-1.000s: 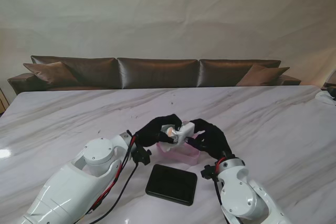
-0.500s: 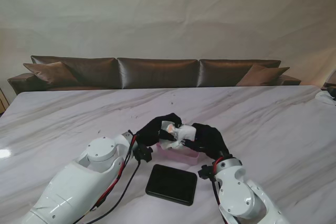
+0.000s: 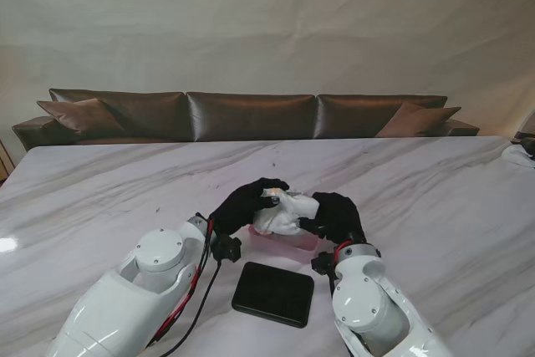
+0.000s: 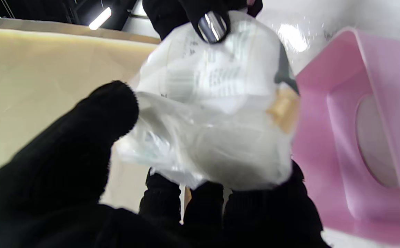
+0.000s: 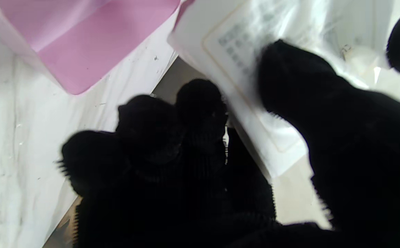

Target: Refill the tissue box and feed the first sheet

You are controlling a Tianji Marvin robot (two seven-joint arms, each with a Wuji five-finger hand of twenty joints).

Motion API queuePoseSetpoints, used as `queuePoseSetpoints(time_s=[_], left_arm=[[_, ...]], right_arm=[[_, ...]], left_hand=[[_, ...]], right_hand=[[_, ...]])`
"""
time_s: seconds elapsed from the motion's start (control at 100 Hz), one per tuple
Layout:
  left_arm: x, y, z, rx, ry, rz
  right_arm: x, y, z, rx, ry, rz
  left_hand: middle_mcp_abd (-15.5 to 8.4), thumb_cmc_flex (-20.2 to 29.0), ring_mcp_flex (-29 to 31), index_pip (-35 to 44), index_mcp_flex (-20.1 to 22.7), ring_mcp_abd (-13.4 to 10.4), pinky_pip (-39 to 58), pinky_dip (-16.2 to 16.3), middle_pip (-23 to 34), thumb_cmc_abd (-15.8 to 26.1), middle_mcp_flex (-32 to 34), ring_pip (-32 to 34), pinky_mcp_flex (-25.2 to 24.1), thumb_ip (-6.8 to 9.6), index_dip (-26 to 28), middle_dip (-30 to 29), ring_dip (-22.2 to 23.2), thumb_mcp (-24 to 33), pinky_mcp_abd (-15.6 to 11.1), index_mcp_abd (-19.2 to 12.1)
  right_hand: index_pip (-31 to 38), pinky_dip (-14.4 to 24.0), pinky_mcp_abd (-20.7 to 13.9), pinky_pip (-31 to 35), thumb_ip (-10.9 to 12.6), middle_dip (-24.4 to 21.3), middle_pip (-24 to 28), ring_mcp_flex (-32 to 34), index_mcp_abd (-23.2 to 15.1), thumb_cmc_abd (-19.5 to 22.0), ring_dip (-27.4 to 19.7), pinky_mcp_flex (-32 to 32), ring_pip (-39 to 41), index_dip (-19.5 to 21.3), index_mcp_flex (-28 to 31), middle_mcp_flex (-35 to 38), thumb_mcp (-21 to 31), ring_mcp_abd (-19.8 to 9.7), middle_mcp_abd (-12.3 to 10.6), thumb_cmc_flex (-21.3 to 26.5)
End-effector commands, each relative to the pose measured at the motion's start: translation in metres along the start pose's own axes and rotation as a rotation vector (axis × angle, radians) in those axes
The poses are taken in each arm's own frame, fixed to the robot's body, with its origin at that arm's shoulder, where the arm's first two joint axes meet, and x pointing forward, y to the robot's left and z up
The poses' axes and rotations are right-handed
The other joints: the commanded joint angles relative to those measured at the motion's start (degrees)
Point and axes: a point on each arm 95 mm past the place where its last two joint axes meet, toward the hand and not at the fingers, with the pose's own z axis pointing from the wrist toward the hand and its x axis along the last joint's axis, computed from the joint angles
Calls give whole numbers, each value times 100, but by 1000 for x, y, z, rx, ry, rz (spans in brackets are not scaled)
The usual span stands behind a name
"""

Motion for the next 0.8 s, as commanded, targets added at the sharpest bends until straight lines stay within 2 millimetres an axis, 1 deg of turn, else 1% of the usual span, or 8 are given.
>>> queuePoseSetpoints(time_s=[0.0,0.1,0.14,0.2,0.23,0.44,0.55,0.79], left_arm=[[-2,-8,-6,28,-11,17],[0,-13,-14,93,-23,78],[1,-14,-17,118,-27,105],[3,-16,-22,154,-28,138],[3,-16,-24,171,-28,150],[0,-21,-32,254,-35,219],[-3,-22,-34,270,-43,243],[-7,-20,-36,293,-55,306]], right_arm=[[0,2,2,8,-8,-3],[-1,3,4,18,-18,-5],[-1,3,4,24,-21,-7],[-3,3,7,27,-23,-11],[-4,3,8,28,-25,-11],[-6,6,17,50,-42,-41],[-7,6,23,72,-56,-52],[-16,-2,39,79,-96,-81]], left_hand=[[8,-142,-200,-178,-187,729,11495,143,-116,152,-245,291,-342,-179,-213,-108,188,-152,-701,81],[22,-180,-225,-270,-331,731,11524,167,-162,201,-323,296,-374,-186,-302,-141,198,-215,-689,153],[21,-217,-237,-306,-374,726,11528,170,-183,202,-359,296,-378,-198,-337,-155,201,-255,-696,152],[20,-264,-235,-375,-433,712,11533,174,-202,228,-384,309,-379,-228,-409,-176,212,-329,-712,152],[23,-279,-234,-395,-449,714,11537,177,-207,240,-393,315,-382,-240,-433,-183,217,-356,-715,157],[57,-355,-213,-430,-438,738,11598,205,-191,474,-366,378,-393,-288,-583,-214,268,-534,-688,164],[61,-331,-163,-410,-402,748,11609,213,-171,534,-307,412,-388,-250,-603,-214,284,-548,-673,162],[60,-338,-55,-358,-359,742,11669,241,-126,604,-182,469,-324,-176,-633,-215,296,-519,-670,194]], right_hand=[[633,-63,115,366,174,-107,318,65,195,-29,1,244,289,60,425,504,605,-17,110,295],[652,-72,115,371,99,-129,338,64,332,106,-14,243,274,16,430,506,415,-2,120,213],[684,-78,115,373,101,-108,365,64,347,315,-15,243,282,21,438,503,221,-5,115,173],[793,-84,125,377,-9,2,495,65,281,672,16,274,359,123,529,511,-166,-17,63,17],[808,-84,125,377,-12,15,513,65,248,743,19,278,368,155,532,511,-213,-26,56,19],[869,34,-192,611,261,387,931,78,-92,1078,141,181,644,816,573,496,-328,-196,-181,-215],[808,53,-259,789,405,576,1183,82,-32,1357,227,213,868,1141,707,495,-491,-244,-245,-338],[793,-26,-264,1015,446,686,1630,85,206,1361,388,549,1307,1423,1063,516,-554,-279,-252,-459]])
